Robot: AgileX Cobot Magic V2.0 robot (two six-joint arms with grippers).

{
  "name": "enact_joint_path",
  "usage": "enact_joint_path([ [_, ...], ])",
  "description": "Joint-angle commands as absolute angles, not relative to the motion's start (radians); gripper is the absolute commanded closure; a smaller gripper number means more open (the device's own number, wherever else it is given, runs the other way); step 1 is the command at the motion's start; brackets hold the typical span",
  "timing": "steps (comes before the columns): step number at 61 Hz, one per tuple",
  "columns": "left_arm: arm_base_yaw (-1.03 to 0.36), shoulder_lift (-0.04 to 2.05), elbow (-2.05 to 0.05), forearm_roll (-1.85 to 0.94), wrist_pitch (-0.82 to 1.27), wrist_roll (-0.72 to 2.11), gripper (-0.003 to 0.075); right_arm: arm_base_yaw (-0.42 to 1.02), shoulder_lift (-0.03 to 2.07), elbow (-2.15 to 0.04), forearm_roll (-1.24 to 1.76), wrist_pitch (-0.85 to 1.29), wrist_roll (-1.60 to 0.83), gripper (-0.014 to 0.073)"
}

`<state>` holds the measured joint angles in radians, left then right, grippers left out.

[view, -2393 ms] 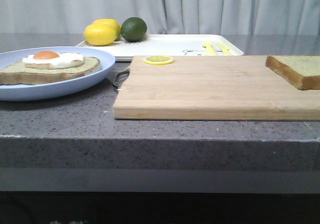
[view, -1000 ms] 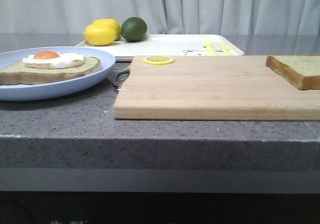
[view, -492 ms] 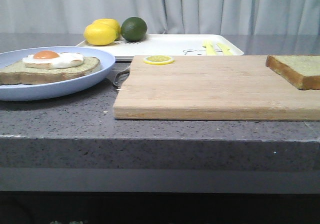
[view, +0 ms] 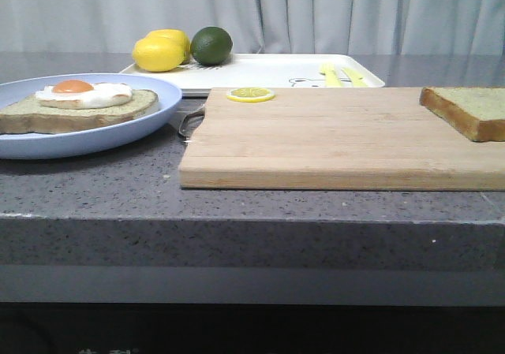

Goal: Place bread and move sandwich to tray

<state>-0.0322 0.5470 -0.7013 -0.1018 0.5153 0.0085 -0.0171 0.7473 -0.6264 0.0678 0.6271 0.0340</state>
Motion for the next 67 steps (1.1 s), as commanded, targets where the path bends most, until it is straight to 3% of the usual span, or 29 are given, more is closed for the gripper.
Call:
enact_joint_path([
  [1,-0.042,0.558,-0.727,-0.105,0.441,0.006,0.0279,-0.022,0.750,-0.663,0.070,0.562,0.033,0.0082],
  [5,-0.042,0.558,-0.727,-0.105,0.440,0.006,0.0238,-0.022,0.750,-0.663,0.070,0.557,0.033,0.0031],
  [25,-0.098,0.558,-0.727,-0.108,0.436,0.006,0.0252,-0.022,0.755,-0.695,0.126,0.582,0.033,0.0032],
  [44,-0.288,0.558,-0.727,-0.059,0.437,0.006,0.0283,-0.055,0.936,-0.969,0.125,0.900,0.032,0.0032],
  [56,-0.302,0.558,-0.727,-0.059,0.439,0.006,0.0283,-0.254,1.080,-1.114,0.188,1.068,-0.018,0.0032],
  [67,-0.302,0.558,-0.727,-0.051,0.439,0.006,0.0283,-0.521,1.193,-1.128,0.479,1.171,-0.223,0.0032],
])
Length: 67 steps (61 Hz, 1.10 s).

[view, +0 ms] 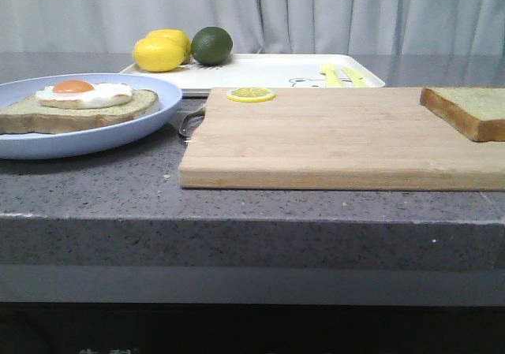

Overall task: Place bread and move sandwich to tray
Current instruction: 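Grasp the bread slice edge with the right gripper and tilt it up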

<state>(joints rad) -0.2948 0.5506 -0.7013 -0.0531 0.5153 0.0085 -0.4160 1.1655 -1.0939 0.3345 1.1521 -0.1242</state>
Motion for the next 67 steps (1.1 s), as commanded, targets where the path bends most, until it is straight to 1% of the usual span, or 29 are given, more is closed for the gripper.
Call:
enact_joint_path([
  [1,-0.302,0.558,-0.727,-0.051,0.439,0.006,0.0283,-0.540,1.207,-1.128,0.516,1.180,-0.245,0.0032],
  [6,-0.302,0.558,-0.727,-0.051,0.439,0.006,0.0283,-0.631,1.265,-1.128,0.651,1.226,-0.336,0.0032],
  [12,-0.302,0.558,-0.727,-0.051,0.439,0.006,0.0283,-0.668,1.331,-1.128,0.749,1.269,-0.414,0.0032],
  [24,-0.302,0.558,-0.727,-0.051,0.437,0.006,0.0283,-0.666,1.457,-1.128,0.809,1.288,-0.503,0.0032],
  [38,-0.302,0.558,-0.727,-0.051,0.437,0.006,0.0283,-0.665,1.600,-1.128,0.962,1.339,-0.621,0.0032],
  [54,-0.302,0.558,-0.727,-0.051,0.437,0.006,0.0283,-0.654,1.681,-1.128,1.004,1.340,-0.656,0.0032],
  [67,-0.302,0.558,-0.727,-0.033,0.435,0.006,0.0283,-0.579,1.723,-1.128,0.999,1.341,-0.673,0.0032],
])
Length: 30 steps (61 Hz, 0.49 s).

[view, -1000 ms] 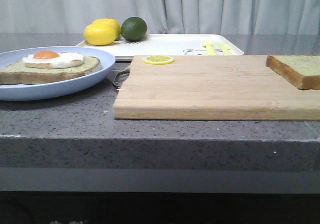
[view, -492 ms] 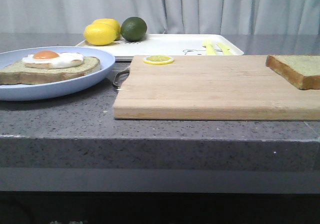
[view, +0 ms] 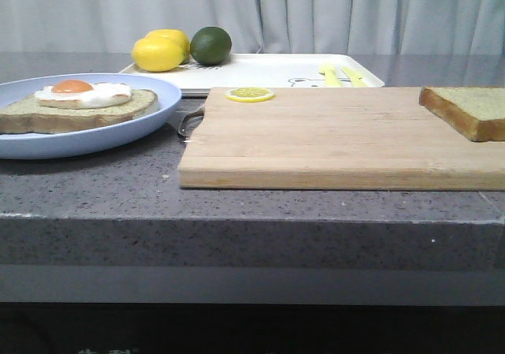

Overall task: Place bread and move sandwich to tray
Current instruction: 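Grasp the bread slice edge with the right gripper and tilt it up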

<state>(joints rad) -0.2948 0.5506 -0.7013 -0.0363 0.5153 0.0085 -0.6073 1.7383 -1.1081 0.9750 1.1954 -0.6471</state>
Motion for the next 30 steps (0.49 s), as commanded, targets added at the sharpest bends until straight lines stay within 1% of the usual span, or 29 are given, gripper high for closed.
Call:
enact_joint_path([
  [1,-0.302,0.558,-0.727,-0.031,0.435,0.006,0.0283,-0.575,1.724,-1.128,0.998,1.341,-0.673,0.0032],
  [8,-0.302,0.558,-0.727,-0.031,0.435,0.006,0.0283,-0.561,1.725,-1.128,0.993,1.341,-0.674,0.0036],
  [12,-0.302,0.558,-0.727,-0.031,0.435,0.006,0.0283,-0.561,1.725,-1.128,0.996,1.341,-0.674,0.0071],
  [18,-0.302,0.558,-0.727,-0.030,0.435,0.006,0.0283,-0.561,1.722,-1.128,0.997,1.341,-0.674,0.0173],
  [24,-0.302,0.558,-0.727,-0.030,0.435,0.006,0.0283,-0.561,1.702,-1.128,1.005,1.341,-0.674,0.0292],
  [30,-0.302,0.558,-0.727,-0.028,0.435,0.006,0.0283,-0.561,1.673,-1.128,1.034,1.341,-0.674,0.0369],
])
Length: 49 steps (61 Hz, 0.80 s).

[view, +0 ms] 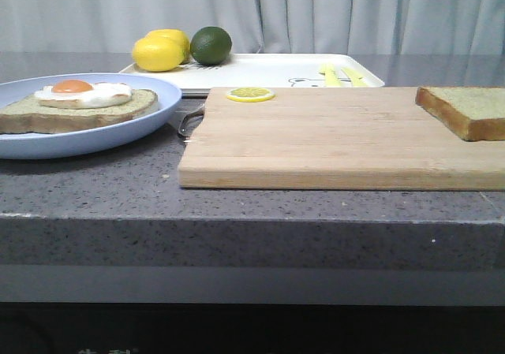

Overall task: Place bread and move sandwich to tray
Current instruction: 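Grasp the bread slice edge with the right gripper and tilt it up, then lift the bread slice and carry it over the egg toast on the plate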

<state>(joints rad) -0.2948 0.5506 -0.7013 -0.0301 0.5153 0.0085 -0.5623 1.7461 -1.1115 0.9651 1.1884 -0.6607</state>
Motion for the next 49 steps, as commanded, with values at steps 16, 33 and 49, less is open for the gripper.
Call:
enact_joint_path([
  [16,-0.302,0.558,-0.727,-0.026,0.435,0.006,0.0283,-0.555,1.529,-1.128,1.109,1.341,-0.673,0.0413],
  [33,-0.302,0.558,-0.727,-0.026,0.435,0.006,0.0283,-0.533,1.390,-1.120,1.300,1.341,-0.667,0.0413],
  [49,-0.302,0.558,-0.727,-0.026,0.435,0.006,0.0283,-0.311,1.368,-1.083,1.509,1.304,-0.667,0.0413],
])
